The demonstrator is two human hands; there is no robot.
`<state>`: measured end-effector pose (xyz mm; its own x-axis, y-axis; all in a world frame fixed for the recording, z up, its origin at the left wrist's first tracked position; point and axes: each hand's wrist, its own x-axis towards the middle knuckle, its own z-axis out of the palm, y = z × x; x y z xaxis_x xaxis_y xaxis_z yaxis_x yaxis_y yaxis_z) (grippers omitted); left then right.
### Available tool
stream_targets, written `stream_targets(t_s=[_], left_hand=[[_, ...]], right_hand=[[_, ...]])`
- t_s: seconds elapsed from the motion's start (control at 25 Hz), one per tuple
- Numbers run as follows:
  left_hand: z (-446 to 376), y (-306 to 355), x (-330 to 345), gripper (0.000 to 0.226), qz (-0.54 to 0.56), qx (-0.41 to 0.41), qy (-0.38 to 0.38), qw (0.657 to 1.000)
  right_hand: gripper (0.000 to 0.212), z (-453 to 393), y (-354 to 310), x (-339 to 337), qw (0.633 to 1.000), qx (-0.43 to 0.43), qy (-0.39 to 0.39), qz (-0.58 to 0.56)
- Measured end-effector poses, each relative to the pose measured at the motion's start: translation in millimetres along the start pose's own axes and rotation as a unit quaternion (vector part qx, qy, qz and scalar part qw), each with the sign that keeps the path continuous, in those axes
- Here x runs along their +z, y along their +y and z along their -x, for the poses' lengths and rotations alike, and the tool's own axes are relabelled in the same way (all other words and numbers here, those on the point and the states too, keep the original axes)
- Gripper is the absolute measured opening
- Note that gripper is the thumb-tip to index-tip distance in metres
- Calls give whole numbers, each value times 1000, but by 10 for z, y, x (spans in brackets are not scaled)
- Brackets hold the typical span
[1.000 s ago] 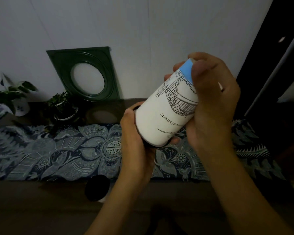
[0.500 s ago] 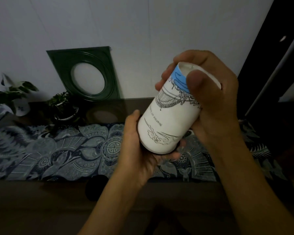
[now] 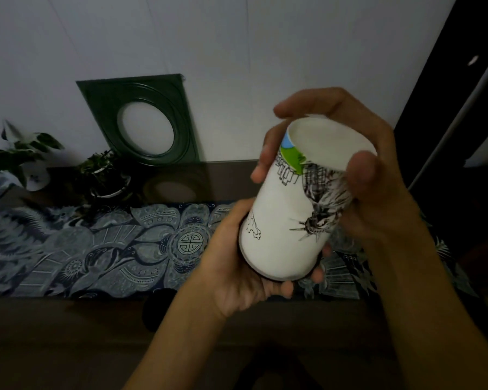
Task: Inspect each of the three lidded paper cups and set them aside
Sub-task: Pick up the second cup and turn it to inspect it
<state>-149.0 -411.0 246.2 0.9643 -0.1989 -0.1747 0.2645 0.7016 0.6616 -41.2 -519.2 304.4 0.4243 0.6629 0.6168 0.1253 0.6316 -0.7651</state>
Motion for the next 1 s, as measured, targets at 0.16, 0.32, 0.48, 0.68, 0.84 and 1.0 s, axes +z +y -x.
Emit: stream_targets(t_s=[0.16, 0.32, 0.48, 0.68, 0.84, 1.0], left_hand=[[-19, -45, 19, 59, 5, 37, 90, 995], [-74, -130, 53, 62, -18, 159, 186, 969], [-103, -143, 20, 59, -39, 201, 216, 955], [-13, -48, -30, 67, -16, -8, 53, 998], [-35, -73, 11, 64, -5, -1, 95, 995], [-93, -162, 34, 57, -36, 175, 235, 956]], right_hand=[[56, 20, 101, 81, 997, -32, 70, -7], [60, 59, 189, 98, 978, -64, 199, -28], [63, 167, 206, 100, 966, -43, 254, 10], [62, 93, 2, -74, 1000, 13, -11, 7], [55, 123, 75, -36, 1000, -3, 24, 15], [58, 235, 213, 88, 977, -34, 209, -10]])
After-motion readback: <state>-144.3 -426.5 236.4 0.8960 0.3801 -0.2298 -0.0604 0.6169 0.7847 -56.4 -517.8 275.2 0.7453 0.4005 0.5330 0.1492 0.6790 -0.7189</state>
